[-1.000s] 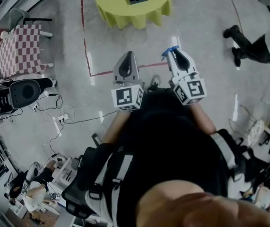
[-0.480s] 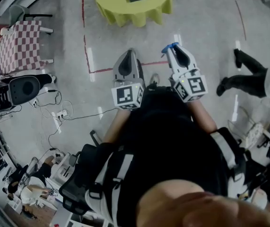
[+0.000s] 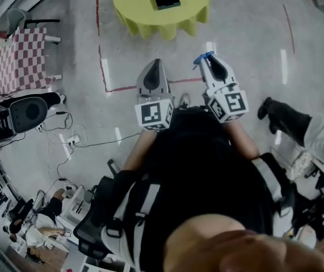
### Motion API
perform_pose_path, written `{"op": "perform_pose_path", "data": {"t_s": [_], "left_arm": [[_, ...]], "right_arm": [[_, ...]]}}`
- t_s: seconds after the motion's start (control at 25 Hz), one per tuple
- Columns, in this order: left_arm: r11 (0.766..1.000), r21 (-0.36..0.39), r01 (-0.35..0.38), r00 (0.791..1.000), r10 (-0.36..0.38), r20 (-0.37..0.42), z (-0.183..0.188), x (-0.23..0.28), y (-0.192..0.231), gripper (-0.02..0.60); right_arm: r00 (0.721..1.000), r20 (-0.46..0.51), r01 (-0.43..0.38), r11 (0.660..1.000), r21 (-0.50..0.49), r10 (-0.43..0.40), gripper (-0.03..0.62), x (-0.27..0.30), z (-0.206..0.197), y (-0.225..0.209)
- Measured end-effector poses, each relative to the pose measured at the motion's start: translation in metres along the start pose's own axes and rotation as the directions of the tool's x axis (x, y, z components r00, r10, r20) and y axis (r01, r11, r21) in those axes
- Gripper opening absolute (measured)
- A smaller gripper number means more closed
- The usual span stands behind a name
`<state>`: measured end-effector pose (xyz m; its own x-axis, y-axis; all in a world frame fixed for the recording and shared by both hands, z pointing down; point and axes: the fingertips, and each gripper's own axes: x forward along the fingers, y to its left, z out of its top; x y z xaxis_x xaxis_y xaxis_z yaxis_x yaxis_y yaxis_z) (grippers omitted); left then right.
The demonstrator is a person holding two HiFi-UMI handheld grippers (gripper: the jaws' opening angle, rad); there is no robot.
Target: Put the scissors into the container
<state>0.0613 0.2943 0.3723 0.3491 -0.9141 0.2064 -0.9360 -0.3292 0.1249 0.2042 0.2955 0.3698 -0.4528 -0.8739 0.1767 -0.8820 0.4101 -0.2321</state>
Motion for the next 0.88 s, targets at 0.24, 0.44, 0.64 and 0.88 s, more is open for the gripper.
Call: {"op": "perform_pose_path", "data": {"t_s": [0.24,0.44,0.64,0.88], "left_arm": [[1.0,-0.001,0.025,0.999,-0.025,-0.032,0.0,0.046,0.032,-0.003],[0.999,-0.008,0.052,0.998,-0.052,-0.039,0.01,0.094,0.06,-0.003],[0.996,-0.018,0.082,0.995,-0.083,-0.047,0.025,0.132,0.089,-0.003],[0.993,-0.009,0.12,0.992,-0.12,-0.05,0.038,0.168,0.133,-0.003]], "right_arm": [[0.999,-0.03,0.022,1.0,0.001,-0.021,0.069,0.053,0.003,-0.011],[0.998,-0.048,0.036,0.999,-0.008,-0.036,0.069,0.106,0.009,-0.02],[0.995,-0.077,0.063,0.998,-0.009,-0.064,0.069,0.154,0.017,-0.024],[0.992,-0.085,0.096,0.995,-0.006,-0.096,0.069,0.21,0.026,-0.019]]}}
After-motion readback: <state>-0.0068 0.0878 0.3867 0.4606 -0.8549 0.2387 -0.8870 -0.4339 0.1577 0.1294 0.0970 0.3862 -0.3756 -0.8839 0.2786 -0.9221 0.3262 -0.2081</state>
